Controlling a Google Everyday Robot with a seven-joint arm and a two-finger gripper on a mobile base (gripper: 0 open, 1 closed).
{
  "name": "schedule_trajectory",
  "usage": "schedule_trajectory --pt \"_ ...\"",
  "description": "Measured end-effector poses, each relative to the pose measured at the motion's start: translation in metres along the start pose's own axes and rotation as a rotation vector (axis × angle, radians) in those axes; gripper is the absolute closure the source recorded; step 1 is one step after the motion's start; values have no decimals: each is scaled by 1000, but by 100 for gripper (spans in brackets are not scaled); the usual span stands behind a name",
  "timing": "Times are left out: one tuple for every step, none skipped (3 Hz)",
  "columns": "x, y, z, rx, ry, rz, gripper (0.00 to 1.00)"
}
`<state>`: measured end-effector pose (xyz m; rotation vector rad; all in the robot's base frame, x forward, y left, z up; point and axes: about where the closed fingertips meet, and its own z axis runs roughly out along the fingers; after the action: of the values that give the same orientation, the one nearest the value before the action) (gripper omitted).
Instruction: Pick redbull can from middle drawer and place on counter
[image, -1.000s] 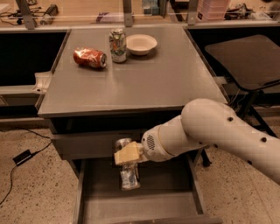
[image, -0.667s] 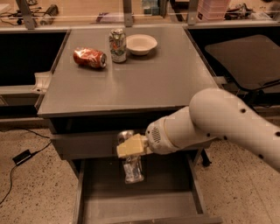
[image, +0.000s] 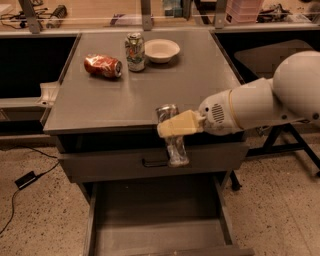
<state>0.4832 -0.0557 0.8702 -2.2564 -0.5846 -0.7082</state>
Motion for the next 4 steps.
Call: schedule_trajectory --pt "55 23 -25 -19 107 -80 100" --pt "110 34 -40 -49 235 -182 100" --pt "147 40 -50 -111 366 -252 100" --pt "173 50 -51 -168 493 -288 100"
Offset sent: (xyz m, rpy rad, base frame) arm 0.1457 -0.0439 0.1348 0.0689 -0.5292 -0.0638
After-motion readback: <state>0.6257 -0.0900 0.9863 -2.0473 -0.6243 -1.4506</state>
